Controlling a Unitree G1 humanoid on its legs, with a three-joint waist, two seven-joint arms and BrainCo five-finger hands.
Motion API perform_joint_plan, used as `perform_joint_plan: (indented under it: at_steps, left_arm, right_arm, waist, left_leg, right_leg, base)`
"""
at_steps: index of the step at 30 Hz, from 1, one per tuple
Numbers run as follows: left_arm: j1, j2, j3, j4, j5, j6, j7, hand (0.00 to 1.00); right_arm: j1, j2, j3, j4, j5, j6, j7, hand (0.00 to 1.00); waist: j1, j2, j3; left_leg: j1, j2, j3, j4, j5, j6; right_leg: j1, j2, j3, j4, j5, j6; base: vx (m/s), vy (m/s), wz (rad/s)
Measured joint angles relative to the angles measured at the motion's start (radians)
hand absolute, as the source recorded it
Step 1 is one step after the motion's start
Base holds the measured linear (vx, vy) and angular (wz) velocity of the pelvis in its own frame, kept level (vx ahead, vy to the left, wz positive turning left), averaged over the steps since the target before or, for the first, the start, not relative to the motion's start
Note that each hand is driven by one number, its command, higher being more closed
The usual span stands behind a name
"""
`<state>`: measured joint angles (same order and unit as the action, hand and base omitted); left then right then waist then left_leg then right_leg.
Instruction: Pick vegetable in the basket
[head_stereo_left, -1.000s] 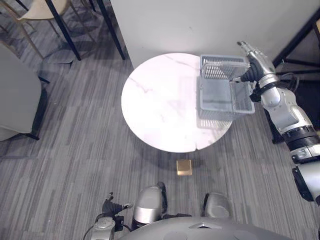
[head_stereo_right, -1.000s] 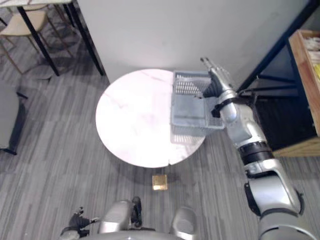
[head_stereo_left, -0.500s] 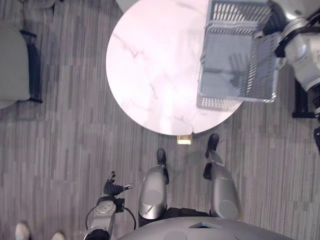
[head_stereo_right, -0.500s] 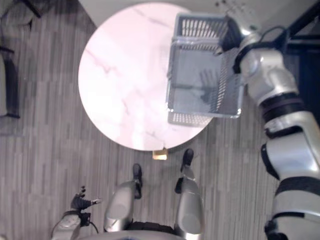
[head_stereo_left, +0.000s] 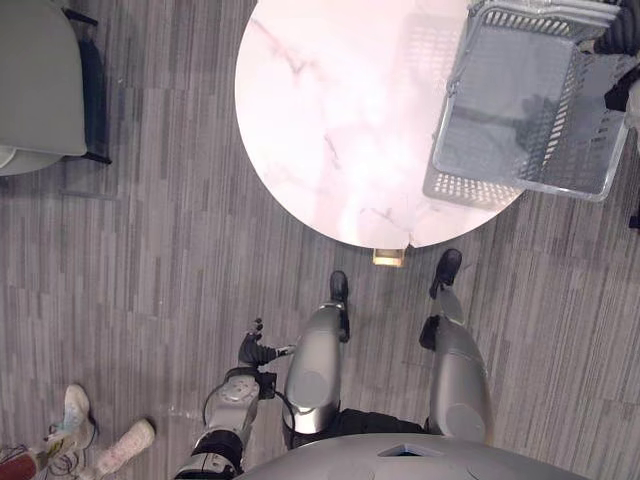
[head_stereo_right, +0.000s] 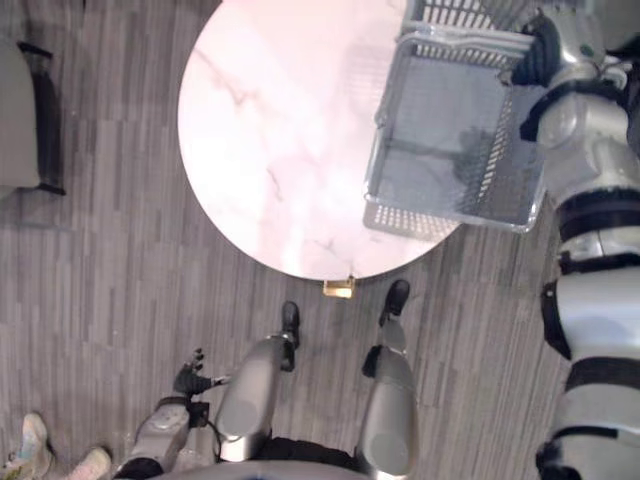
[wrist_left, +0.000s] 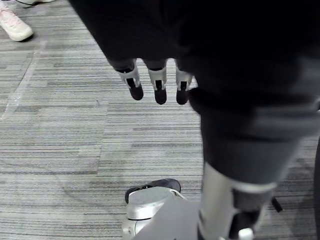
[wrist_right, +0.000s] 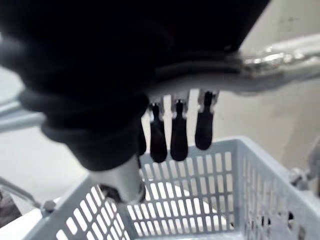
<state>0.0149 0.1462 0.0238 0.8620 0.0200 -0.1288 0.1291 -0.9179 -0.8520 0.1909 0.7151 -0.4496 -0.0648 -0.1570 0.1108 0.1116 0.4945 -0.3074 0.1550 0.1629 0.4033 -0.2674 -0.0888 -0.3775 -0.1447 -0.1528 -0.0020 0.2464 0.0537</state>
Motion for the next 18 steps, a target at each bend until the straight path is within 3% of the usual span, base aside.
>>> perform_joint_plan:
  at_steps: [2,3,4,5,6,7,8,9,10,11,12,13,14,15,16,17,18]
  left_arm:
    - [0.000,0.018,0.009,-0.015,0.035,0.017,-0.003,0.00]
    - [0.003,0.035,0.020,-0.025,0.062,0.017,-0.008,0.00]
    - [0.008,0.049,0.051,-0.026,0.088,0.020,-0.012,0.00]
    - [0.008,0.054,0.064,-0.026,0.092,0.026,-0.013,0.00]
    - [0.010,0.061,0.075,-0.022,0.118,0.036,-0.014,0.00]
    - [0.014,0.072,0.079,-0.019,0.130,0.037,-0.014,0.00]
    - [0.027,0.091,0.091,-0.012,0.132,0.040,-0.014,0.00]
    - [0.028,0.093,0.104,-0.006,0.132,0.051,-0.014,0.00]
    - [0.027,0.095,0.110,-0.003,0.133,0.054,-0.014,0.00]
    - [0.016,0.097,0.120,0.014,0.134,0.057,-0.014,0.00]
    - [0.012,0.094,0.139,0.037,0.153,0.061,-0.016,0.00]
    - [0.013,0.087,0.141,0.048,0.159,0.063,-0.017,0.00]
    - [0.025,0.071,0.146,0.075,0.167,0.075,-0.017,0.00]
    - [0.044,0.077,0.140,0.079,0.172,0.078,-0.017,0.00]
    - [0.049,0.077,0.144,0.082,0.182,0.078,-0.018,0.00]
    - [0.067,0.064,0.156,0.086,0.206,0.075,-0.019,0.00]
    - [0.088,0.046,0.153,0.091,0.210,0.078,-0.019,0.00]
  right_arm:
    - [0.180,0.061,-0.080,-0.136,0.047,0.006,0.005,1.00]
    - [0.281,0.117,-0.105,-0.171,0.069,0.015,0.007,1.00]
    - [0.345,0.186,-0.106,-0.173,0.076,0.022,0.017,1.00]
    - [0.372,0.216,-0.105,-0.174,0.076,0.025,0.025,1.00]
    - [0.424,0.273,-0.103,-0.173,0.076,0.027,0.037,1.00]
    - [0.450,0.303,-0.103,-0.172,0.076,0.028,0.040,1.00]
    - [0.493,0.355,-0.099,-0.173,0.083,0.027,0.043,1.00]
    - [0.526,0.393,-0.099,-0.177,0.086,0.027,0.045,1.00]
    - [0.547,0.412,-0.100,-0.181,0.086,0.027,0.047,1.00]
    - [0.591,0.440,-0.100,-0.192,0.083,0.030,0.058,1.00]
    - [0.646,0.455,-0.096,-0.202,0.082,0.045,0.075,1.00]
    - [0.672,0.458,-0.093,-0.212,0.082,0.050,0.082,1.00]
    - [0.721,0.471,-0.086,-0.249,0.083,0.055,0.085,1.00]
    - [0.749,0.512,-0.092,-0.284,0.091,0.057,0.082,1.00]
    - [0.768,0.534,-0.089,-0.308,0.099,0.057,0.083,1.00]
    - [0.776,0.545,-0.061,-0.312,0.121,0.056,0.089,1.00]
    - [0.779,0.559,-0.044,-0.295,0.126,0.051,0.100,1.00]
  waist:
    - [-0.021,-0.013,-0.001]
    - [-0.032,-0.034,-0.007]
    - [-0.042,-0.066,-0.015]
    - [-0.043,-0.069,-0.017]
    - [-0.038,-0.080,-0.023]
    - [-0.038,-0.095,-0.031]
    - [-0.038,-0.129,-0.060]
    - [-0.038,-0.128,-0.079]
    - [-0.038,-0.129,-0.091]
    - [-0.049,-0.116,-0.108]
    - [-0.060,-0.102,-0.126]
    - [-0.058,-0.098,-0.129]
    - [-0.047,-0.088,-0.135]
    - [-0.066,-0.096,-0.155]
    - [-0.076,-0.106,-0.164]
    - [-0.052,-0.117,-0.169]
    - [-0.033,-0.116,-0.180]
  left_leg:
    - [0.062,0.023,0.056,0.035,-0.037,0.002]
    - [0.122,0.040,0.114,0.038,-0.059,0.006]
    - [0.197,0.049,0.199,0.014,-0.063,0.010]
    - [0.237,0.064,0.246,-0.003,-0.063,0.009]
    - [0.311,0.095,0.340,-0.017,-0.068,0.001]
    - [0.340,0.097,0.386,-0.016,-0.072,-0.004]
    - [0.397,0.099,0.485,-0.005,-0.086,-0.014]
    - [0.438,0.125,0.561,0.027,-0.100,-0.029]
    - [0.452,0.134,0.593,0.048,-0.102,-0.031]
    - [0.475,0.181,0.635,0.116,-0.100,-0.031]
    - [0.495,0.245,0.660,0.236,-0.079,-0.027]
    - [0.500,0.274,0.659,0.308,-0.050,-0.004]
    - [0.485,0.337,0.605,0.501,0.112,0.148]
    - [0.444,0.324,0.507,0.558,0.158,0.200]
    - [0.423,0.289,0.444,0.592,0.117,0.185]
    - [0.406,0.174,0.318,0.644,0.038,0.149]
    - [0.396,0.092,0.255,0.641,-0.001,0.141]
  right_leg:
    - [0.033,0.019,0.035,0.018,0.000,0.000]
    - [0.062,0.028,0.009,0.022,-0.024,-0.029]
    - [0.072,-0.001,-0.136,0.064,-0.132,-0.124]
    - [0.073,-0.020,-0.233,0.108,-0.181,-0.179]
    - [0.070,-0.079,-0.402,0.243,-0.246,-0.203]
    - [0.074,-0.115,-0.484,0.314,-0.271,-0.213]
    - [0.098,-0.169,-0.631,0.408,-0.332,-0.241]
    - [0.120,-0.185,-0.722,0.454,-0.373,-0.240]
    - [0.122,-0.176,-0.731,0.459,-0.382,-0.214]
    - [0.121,-0.127,-0.693,0.462,-0.392,-0.204]
    - [0.122,-0.072,-0.628,0.473,-0.416,-0.215]
    - [0.126,-0.046,-0.590,0.478,-0.430,-0.219]
    - [0.148,0.022,-0.477,0.459,-0.448,-0.238]
    - [0.161,0.067,-0.424,0.420,-0.445,-0.245]
    - [0.164,0.099,-0.376,0.404,-0.443,-0.252]
    - [0.192,0.166,-0.255,0.380,-0.439,-0.270]
    - [0.220,0.211,-0.164,0.359,-0.434,-0.279]
  base:
    - [-0.04,0.089,-0.88]
    - [-0.03,0.044,-1.45]
    - [-0.01,0.055,-1.66]
    - [0.04,0.046,-2.11]
    - [0.07,0.039,-1.80]
    - [0.13,0.005,-2.28]
    - [0.21,-0.072,-2.31]
    - [0.19,-0.072,-2.29]
    - [0.22,-0.118,-2.05]
    - [0.29,-0.138,-1.81]
    - [0.36,-0.165,-1.81]
    - [0.37,-0.180,-2.35]
    - [0.24,-0.100,-2.27]
    - [0.31,-0.122,-2.10]
    - [0.32,-0.137,-2.10]
    - [0.32,-0.149,-2.48]
    - [0.34,-0.137,-3.75]
